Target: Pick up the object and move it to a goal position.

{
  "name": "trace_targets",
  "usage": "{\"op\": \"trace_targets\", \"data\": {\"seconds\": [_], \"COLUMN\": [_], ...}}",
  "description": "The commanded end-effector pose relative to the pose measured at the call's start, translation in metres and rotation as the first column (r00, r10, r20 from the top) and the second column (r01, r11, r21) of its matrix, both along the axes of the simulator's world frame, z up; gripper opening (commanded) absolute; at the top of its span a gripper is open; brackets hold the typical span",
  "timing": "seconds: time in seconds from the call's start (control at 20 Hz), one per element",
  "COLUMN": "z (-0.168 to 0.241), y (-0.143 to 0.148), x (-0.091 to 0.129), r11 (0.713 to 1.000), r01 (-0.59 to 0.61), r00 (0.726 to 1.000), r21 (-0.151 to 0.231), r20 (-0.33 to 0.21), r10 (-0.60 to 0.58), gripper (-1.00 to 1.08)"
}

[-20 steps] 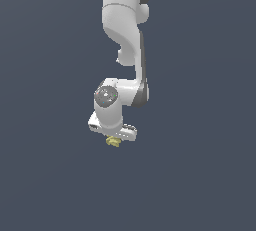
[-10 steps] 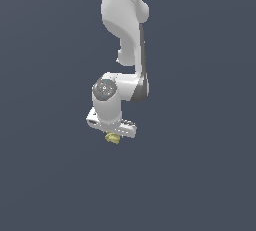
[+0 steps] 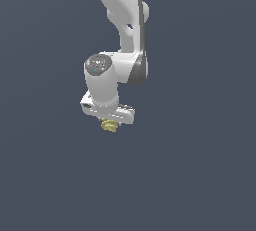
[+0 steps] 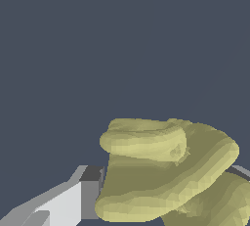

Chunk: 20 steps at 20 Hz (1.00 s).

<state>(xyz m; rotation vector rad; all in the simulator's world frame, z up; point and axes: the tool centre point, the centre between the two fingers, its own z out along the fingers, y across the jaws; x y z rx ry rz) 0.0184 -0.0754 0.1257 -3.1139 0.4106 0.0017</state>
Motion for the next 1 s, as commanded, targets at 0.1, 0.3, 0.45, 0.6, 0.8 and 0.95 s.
{"op": "trace_targets", "data": {"seconds": [0.1, 0.3, 0.45, 0.6, 0.8, 0.95], "z": [0.043, 0.084, 0.117, 0.152, 0.199, 0.233], "y": [-0.006, -0.012, -0.017, -0.022, -0.028, -0.033], "x": [-0.016, -0.031, -0.043, -0.056, -0.072, -0.084], "r11": [1.000, 1.000, 1.000, 1.000, 1.000, 1.000], "r01": [0.000, 0.001, 0.001, 0.001, 0.001, 0.001], "r00": [1.000, 1.000, 1.000, 1.000, 1.000, 1.000], "r21": [0.001, 0.001, 0.001, 0.001, 0.001, 0.000], "r20": [0.001, 0.001, 0.001, 0.001, 0.001, 0.001], "r10": [0.000, -0.001, -0.001, -0.001, -0.001, -0.001], "gripper": [-1.00, -1.00, -1.00, -1.00, -1.00, -1.00]}}
